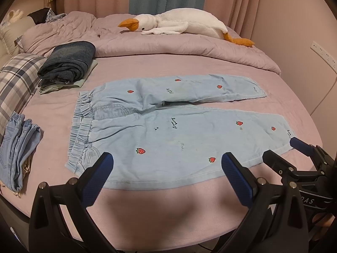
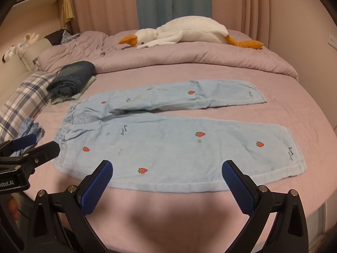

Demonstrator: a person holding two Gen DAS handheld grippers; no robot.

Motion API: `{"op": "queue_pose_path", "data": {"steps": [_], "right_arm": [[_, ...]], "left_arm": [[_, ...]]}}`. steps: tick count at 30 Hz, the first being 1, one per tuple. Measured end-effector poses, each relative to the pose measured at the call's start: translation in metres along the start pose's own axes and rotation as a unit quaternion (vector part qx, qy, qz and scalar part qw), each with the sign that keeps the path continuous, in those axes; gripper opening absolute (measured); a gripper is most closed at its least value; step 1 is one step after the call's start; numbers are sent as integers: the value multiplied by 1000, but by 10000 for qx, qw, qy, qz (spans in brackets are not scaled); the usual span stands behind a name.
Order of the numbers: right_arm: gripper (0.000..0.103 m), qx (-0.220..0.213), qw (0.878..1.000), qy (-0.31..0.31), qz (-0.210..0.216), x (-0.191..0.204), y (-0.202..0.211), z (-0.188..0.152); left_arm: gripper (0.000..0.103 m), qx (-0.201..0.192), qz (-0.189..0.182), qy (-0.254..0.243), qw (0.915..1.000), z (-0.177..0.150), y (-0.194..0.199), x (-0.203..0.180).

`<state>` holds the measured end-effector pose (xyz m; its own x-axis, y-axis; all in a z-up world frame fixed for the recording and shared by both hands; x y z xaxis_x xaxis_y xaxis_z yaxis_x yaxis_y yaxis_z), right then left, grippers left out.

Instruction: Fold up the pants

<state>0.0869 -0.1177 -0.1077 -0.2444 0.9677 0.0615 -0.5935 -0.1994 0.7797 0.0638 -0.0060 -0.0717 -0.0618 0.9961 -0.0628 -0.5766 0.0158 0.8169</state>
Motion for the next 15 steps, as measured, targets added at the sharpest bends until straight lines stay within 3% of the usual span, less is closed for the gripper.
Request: {"op": "queue_pose_path", "data": {"steps": [10,15], "right_arm": [[103,95,9999,66,47,5,-6,-3],[103,192,9983,493,226,30,-28,-11]], "left_arm": [[103,247,-335,566,9975,-9,-21,25],[103,474,-311,1540,9864,-33,-47,88]]}}
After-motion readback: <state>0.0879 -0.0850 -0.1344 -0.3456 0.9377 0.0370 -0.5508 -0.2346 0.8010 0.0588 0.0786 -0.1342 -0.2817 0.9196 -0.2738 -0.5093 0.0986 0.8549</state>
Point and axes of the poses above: each gripper's, at about its wrist camera, not at the fingertips, and y roughly against the way its jaws point, x to its left, z to its top, the point moved 9 cm from there along -y, roughly the way its jaws point, and after that the axes turned 10 degrees about x, right-handed, at the moved point
